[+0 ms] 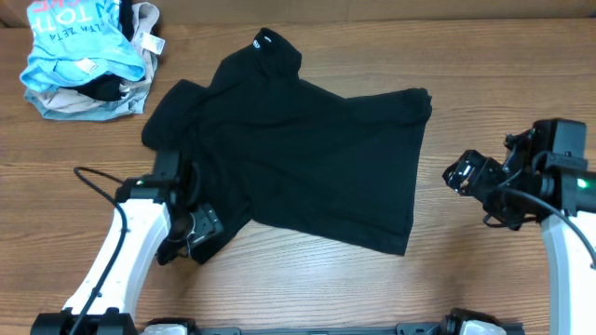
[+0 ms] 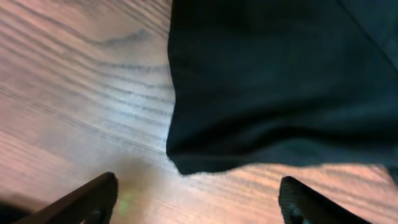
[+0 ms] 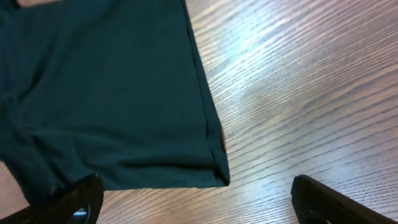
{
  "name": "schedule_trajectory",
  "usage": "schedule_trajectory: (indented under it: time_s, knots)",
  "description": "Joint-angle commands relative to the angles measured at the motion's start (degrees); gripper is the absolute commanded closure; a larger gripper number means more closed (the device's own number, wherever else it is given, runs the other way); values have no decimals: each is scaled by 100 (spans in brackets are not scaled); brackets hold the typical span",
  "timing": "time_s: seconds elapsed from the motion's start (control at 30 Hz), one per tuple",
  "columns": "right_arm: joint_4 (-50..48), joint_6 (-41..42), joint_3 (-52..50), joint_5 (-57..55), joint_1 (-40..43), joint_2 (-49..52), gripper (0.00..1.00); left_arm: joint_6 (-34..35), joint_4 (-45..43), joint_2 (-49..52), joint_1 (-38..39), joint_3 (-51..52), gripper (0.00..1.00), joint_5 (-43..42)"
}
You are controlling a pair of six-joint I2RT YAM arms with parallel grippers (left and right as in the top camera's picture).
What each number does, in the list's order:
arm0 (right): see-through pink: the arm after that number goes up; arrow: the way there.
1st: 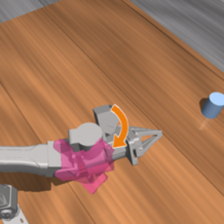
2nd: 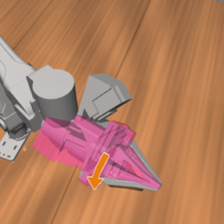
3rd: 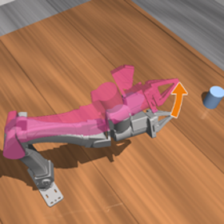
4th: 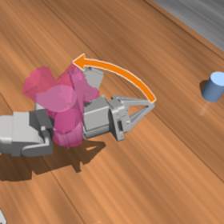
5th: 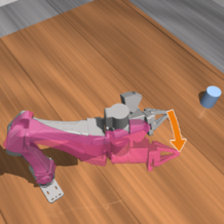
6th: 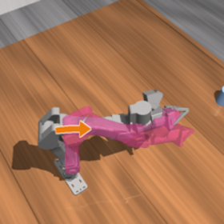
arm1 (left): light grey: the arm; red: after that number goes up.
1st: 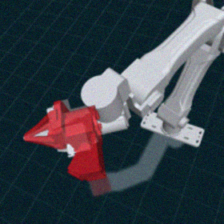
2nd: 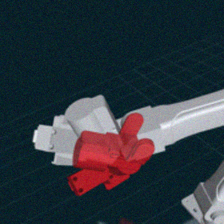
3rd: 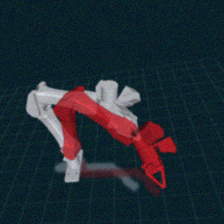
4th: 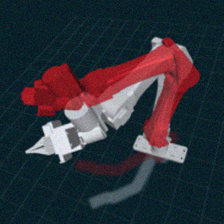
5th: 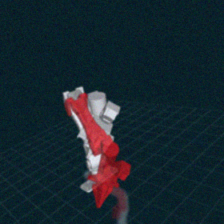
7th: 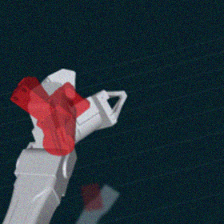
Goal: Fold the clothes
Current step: 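Move both grippers to the shirt's bottom hem corners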
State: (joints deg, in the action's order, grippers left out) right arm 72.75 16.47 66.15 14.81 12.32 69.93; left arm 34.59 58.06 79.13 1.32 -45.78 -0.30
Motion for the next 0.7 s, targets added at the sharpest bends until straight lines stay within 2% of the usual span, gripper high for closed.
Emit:
schedule_trajectory:
  time_s: [0.0, 0.2, 0.67]
  knots:
    - [-96, -46, -125, 26, -48, 219, 0, -13, -245, -39, -59, 256, 18, -382]
    - [-444, -42, -315, 28, -188, 409, 0, -13, -542, 35, -57, 551, 19, -396]
    - [-503, -39, -317, 28, -214, 424, 0, -15, -780, 260, -55, 826, 23, -498]
